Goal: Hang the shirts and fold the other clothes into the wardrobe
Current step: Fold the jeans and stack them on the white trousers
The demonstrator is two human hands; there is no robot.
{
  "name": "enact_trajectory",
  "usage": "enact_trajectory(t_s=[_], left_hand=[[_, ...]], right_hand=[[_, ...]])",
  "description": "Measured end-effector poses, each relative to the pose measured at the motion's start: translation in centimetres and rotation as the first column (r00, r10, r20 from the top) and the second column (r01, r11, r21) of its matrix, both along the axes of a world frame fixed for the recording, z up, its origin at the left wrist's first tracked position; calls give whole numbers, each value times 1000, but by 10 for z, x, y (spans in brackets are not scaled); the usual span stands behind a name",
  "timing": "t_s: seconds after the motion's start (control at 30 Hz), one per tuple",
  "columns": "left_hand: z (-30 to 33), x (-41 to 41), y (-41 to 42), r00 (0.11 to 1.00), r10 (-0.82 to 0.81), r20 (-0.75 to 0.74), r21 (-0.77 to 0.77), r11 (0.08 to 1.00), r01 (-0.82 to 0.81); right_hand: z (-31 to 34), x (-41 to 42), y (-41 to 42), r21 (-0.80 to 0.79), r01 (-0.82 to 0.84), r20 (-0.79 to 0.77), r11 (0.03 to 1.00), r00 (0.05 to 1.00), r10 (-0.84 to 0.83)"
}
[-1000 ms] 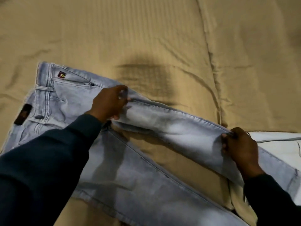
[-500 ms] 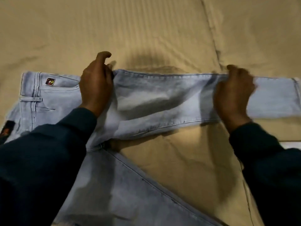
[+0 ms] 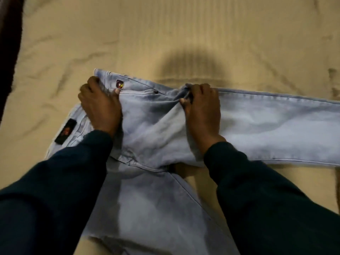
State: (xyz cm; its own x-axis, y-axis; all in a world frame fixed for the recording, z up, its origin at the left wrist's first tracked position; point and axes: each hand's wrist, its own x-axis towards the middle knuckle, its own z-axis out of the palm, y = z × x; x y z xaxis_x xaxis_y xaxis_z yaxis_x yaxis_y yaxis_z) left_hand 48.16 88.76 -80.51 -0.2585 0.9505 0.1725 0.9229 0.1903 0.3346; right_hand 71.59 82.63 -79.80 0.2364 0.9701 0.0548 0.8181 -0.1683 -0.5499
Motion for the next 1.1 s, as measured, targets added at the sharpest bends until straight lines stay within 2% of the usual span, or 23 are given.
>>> enact_trajectory(t_s=[0.1,0.13,0.2,0.23,0.3,0.37,0.43,0.5,0.53,0.6,0.63,0.67,0.73,0.77,0.83,0.9,0.97,1.1], left_hand=[[-4,5,-3,999,53,7,-1,999,-53],[-4,1,0,997,69,34,-17,997,-69],[1,-14,10,985,73,154,-32,997,-69],[5,-22,15,967,59,248,-34,998,-52],[12,-35,20,912,-5,411,-30,999,19],[15,-42,19,885,-38,464,-44,997,66],[26,-48,22,884,6,468,-48,999,19],[42,-58,35,808,35,588,46,996,-77],[47,-67,45,803,18,595,129,985,-117],[63,-78,61,865,-2,501,263,953,-151],[68,-83,66,893,25,450,277,946,-166],[64,-89,69,926,70,371,249,953,-171],[50,-83,54,962,225,155,88,967,-240],[41,-73,37,969,221,108,39,973,-226],[21,-49,-8,998,-2,58,-12,1000,3],[-7,-43,-46,973,-232,6,-70,970,231],[-27,-53,-58,957,-291,5,-53,955,291],[-35,-57,-54,953,-296,-61,-9,955,296]], right_hand=[[-20,-13,-7,33,86,128,996,988,-90],[-22,-15,-8,67,105,120,992,986,-112],[-16,-10,-6,89,150,-13,985,989,-150],[-9,-5,-2,61,149,-50,987,988,-146],[11,9,9,-71,48,65,996,997,-44],[29,23,20,-251,-31,124,968,990,64],[51,28,31,-339,-32,78,940,995,62],[67,21,50,-233,-5,55,972,998,19],[73,13,62,-141,6,51,990,999,1],[78,-13,89,38,19,-13,999,1000,-18],[79,-30,98,78,-1,-35,997,999,3],[75,-45,101,78,-34,-30,996,999,37],[51,-68,86,-10,-82,-8,997,997,82],[34,-74,71,-62,-88,-2,994,996,88],[0,-76,33,-126,-112,82,986,989,123],[-28,-70,10,-104,-163,211,981,960,182],[-39,-70,10,-90,-163,231,982,956,180],[-30,-71,18,-145,-195,159,970,963,217]])
